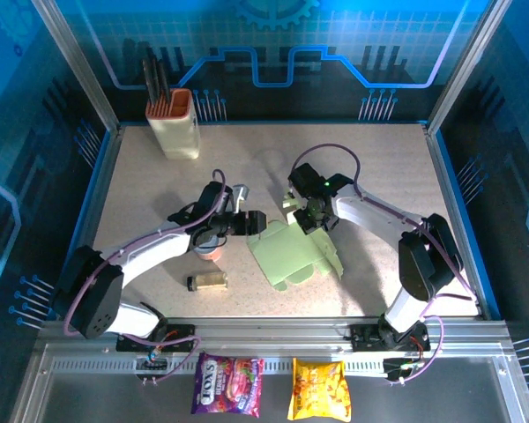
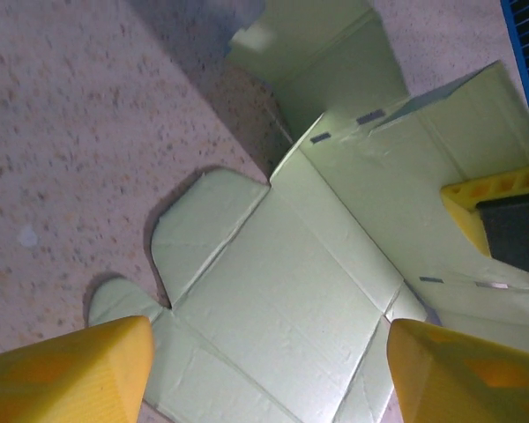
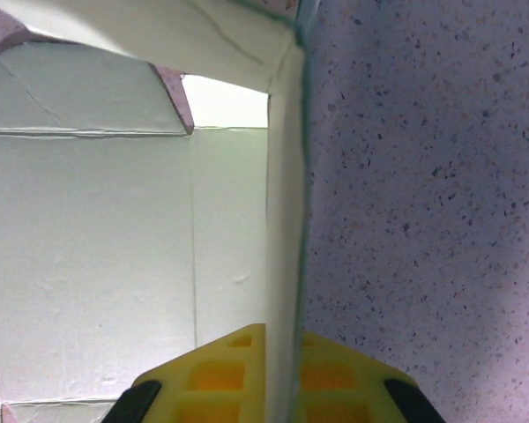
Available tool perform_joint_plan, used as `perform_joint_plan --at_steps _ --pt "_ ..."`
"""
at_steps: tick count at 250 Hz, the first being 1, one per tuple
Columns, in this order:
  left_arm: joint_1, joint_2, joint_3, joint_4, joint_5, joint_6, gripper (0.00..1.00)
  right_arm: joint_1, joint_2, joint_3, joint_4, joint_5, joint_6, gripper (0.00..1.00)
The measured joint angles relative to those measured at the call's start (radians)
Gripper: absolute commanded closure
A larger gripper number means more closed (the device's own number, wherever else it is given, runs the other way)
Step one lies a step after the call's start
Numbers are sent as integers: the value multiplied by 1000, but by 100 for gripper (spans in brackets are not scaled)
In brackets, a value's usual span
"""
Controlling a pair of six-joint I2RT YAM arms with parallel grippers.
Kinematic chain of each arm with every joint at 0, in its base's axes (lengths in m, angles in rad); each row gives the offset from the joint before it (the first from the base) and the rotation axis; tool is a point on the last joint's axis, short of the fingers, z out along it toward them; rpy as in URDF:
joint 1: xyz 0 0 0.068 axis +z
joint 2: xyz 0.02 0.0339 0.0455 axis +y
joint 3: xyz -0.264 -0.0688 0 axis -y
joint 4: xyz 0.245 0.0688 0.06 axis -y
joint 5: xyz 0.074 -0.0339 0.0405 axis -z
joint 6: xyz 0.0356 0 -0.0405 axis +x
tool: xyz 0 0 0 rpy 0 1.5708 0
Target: Fold the paper box
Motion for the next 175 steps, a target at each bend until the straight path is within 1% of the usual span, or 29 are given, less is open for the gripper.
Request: perform_joint_plan --at_steps 66,143,175 --pt "0 -10 58 5 -48 127 28 2 -5 -15 29 -7 -58 96" --pt "0 -56 58 5 -65 184 27 4 -7 -24 40 -8 -78 95" --pt "0 -89 58 5 -74 206 27 4 -12 -24 39 -9 -89 93"
